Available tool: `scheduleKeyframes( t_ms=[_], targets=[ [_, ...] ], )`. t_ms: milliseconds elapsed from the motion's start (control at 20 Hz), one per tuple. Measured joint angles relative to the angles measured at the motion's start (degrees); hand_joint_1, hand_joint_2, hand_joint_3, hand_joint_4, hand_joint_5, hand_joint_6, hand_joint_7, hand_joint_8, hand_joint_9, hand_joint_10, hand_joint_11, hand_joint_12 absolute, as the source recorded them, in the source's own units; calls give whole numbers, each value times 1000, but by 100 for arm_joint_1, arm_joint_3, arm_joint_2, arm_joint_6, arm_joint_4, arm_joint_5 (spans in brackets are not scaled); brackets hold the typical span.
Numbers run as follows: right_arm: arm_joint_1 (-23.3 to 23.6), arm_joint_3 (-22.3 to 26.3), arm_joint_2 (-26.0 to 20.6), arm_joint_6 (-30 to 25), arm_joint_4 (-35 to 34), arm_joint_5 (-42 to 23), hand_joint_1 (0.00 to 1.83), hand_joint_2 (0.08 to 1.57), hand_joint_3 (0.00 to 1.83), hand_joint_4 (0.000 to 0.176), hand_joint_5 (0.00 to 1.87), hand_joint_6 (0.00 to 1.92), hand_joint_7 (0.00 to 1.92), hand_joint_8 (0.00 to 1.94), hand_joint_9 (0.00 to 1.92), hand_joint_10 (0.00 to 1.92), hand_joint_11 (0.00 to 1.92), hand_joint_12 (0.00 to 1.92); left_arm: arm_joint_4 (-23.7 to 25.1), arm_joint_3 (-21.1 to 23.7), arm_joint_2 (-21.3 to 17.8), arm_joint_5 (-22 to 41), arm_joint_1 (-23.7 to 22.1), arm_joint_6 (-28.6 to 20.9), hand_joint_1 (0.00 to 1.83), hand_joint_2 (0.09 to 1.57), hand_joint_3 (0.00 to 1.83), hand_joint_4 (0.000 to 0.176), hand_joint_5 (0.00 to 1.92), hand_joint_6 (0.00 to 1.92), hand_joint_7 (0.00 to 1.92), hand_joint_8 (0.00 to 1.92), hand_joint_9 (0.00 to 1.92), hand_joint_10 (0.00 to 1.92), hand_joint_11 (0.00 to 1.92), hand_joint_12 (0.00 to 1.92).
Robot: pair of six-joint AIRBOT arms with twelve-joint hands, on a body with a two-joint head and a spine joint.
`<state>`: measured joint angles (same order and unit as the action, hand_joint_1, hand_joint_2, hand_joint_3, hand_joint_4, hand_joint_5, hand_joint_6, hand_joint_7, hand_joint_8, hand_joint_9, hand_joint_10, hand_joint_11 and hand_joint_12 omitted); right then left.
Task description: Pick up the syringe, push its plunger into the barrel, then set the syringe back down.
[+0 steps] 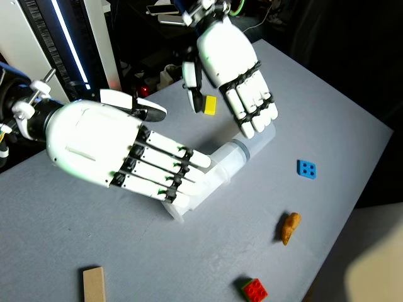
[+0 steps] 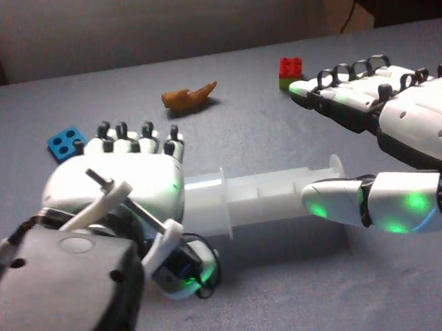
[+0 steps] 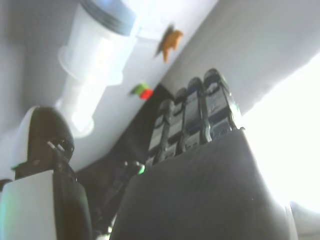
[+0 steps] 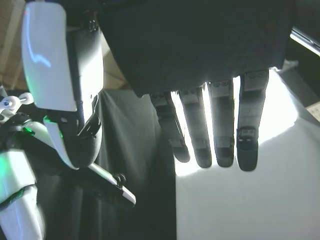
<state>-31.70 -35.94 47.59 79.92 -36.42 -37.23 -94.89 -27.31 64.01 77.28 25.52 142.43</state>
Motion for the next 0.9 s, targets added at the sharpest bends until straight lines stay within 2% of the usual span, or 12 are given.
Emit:
scheduleKeyframes(
  t_ms=[100, 250, 350, 500, 600, 650, 750, 800, 900],
  targets=[
    [0, 2, 2, 0, 4, -17, 113, 1124, 1, 0, 53, 1, 86, 1, 108, 2, 0, 500, 63, -94, 151, 52, 57, -4, 656, 1196, 14, 0, 0, 0, 0, 0, 0, 0, 0, 0],
    [-2, 0, 0, 0, 0, -92, 118, 1118, 0, 0, 69, 3, 103, 3, 119, 3, 0, 523, 188, -212, 409, 306, 195, -155, 585, 1227, 17, 0, 0, 0, 0, 0, 0, 0, 0, 0],
    [-42, 2, 2, 0, 22, -151, 141, 1113, 0, 0, 58, 2, 96, 3, 102, 4, 0, 468, 280, -271, 503, 455, 328, -264, 571, 1231, 14, 0, 0, 0, 0, 0, 0, 0, 0, 0],
    [-42, 2, 13, 0, 11, -166, 130, 1112, 0, 0, 55, 2, 96, 1, 103, 3, 0, 458, 529, -404, 590, 535, 551, -334, 653, 1185, 0, 0, 0, 0, 0, 0, 0, 0, 0, 0],
    [-44, 0, 42, -2, 2, -243, 120, 1118, 1, 0, 39, 0, 72, 1, 79, 1, 0, 380, 704, -507, 673, 549, 662, -452, 609, 1214, 6, 0, 0, 0, 0, 0, 0, 0, 0, 0],
    [-72, 2, 44, -7, 17, -289, 101, 1120, 1, 0, 43, 1, 79, 2, 91, 4, 0, 441, 815, -557, 695, 549, 752, -520, 620, 1212, 4, 0, 0, 0, 0, 0, 0, 0, 0, 0],
    [-79, 2, 63, -4, -94, -413, 130, 1119, 0, 0, 46, 1, 79, 0, 86, 1, 0, 448, 931, -697, 748, 542, 859, -597, 558, 1234, 12, 0, 0, 0, 0, 0, 0, 0, 0, 0],
    [-74, 2, 66, -7, -210, -474, 135, 1113, 0, 0, 39, 1, 79, 0, 91, 2, 0, 472, 992, -776, 782, 546, 896, -612, 596, 1220, 3, 0, 0, 0, 0, 0, 0, 0, 0, 0],
    [-35, 0, 66, -79, -699, -551, 156, 1119, 1, 0, 32, 1, 63, 1, 64, 1, 0, 392, 1104, -931, 813, 529, 970, -713, 566, 1244, 11, 0, 0, 0, 0, 0, 0, 0, 0, 0]
  ],
)
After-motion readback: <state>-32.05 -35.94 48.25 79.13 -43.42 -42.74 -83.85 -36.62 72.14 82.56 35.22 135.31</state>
